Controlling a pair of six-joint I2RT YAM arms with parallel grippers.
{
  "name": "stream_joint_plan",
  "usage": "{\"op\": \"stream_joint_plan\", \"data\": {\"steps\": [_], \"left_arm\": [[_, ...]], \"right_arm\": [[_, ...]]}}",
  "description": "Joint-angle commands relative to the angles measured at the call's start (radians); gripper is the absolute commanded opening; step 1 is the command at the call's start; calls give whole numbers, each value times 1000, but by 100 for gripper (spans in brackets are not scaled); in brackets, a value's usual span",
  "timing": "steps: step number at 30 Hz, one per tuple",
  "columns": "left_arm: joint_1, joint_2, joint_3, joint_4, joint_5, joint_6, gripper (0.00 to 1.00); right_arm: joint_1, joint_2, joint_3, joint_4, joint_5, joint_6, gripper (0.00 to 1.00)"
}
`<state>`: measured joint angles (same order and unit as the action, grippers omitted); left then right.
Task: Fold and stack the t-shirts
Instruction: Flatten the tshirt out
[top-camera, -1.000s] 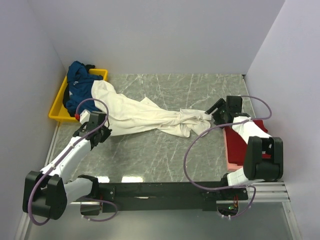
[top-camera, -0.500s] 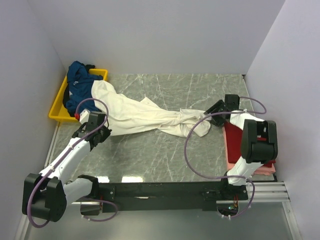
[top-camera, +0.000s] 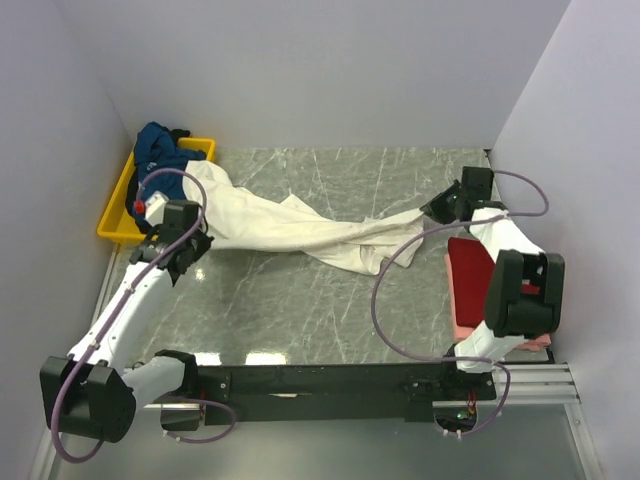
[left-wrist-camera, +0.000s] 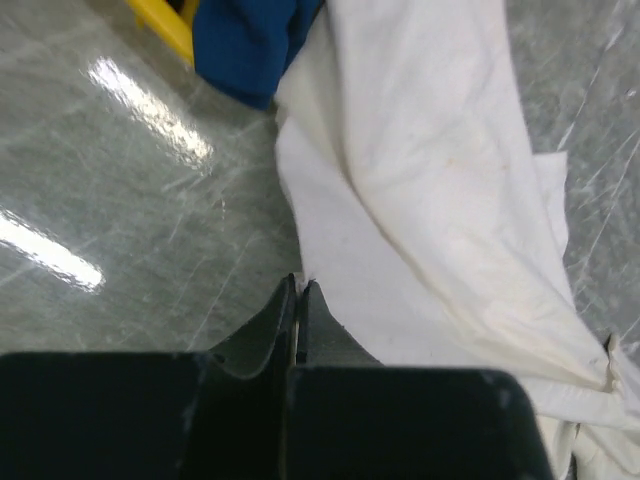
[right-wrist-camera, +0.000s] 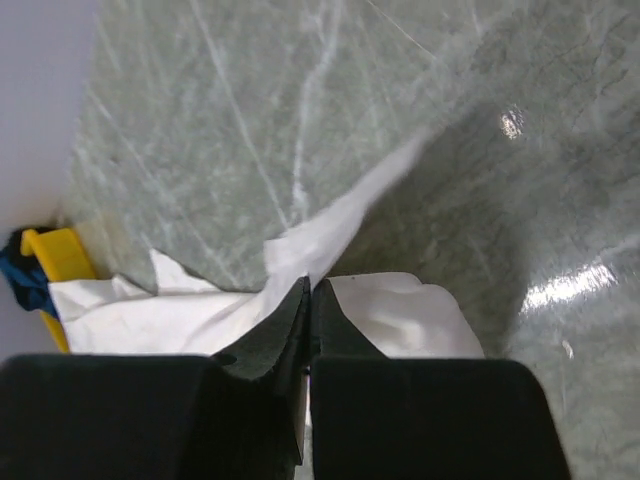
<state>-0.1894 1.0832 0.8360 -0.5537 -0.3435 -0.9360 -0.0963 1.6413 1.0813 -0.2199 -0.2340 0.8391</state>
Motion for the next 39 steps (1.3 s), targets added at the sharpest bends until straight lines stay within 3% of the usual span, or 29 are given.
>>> {"op": "stream_joint_plan", "data": {"steps": [1,12,25,33,39], "left_arm": [[40,-40,136,-51,-58,66,0],[94,-35,530,-137,-15,164,0],[94,-127,847,-201,37,190,0],[94,-100,885,-135,9,197,0],[94,32,839,32,23,177,0]], "right_arm": [[-34,-158,81,-56,16,-14,0],[-94,-451,267,-222,13,6,0],[-115,-732,592,-404,87,-46,0],[-115,-798,594,-288,61,-35,0],[-115,-710,511,-86,19,-6,0]]}}
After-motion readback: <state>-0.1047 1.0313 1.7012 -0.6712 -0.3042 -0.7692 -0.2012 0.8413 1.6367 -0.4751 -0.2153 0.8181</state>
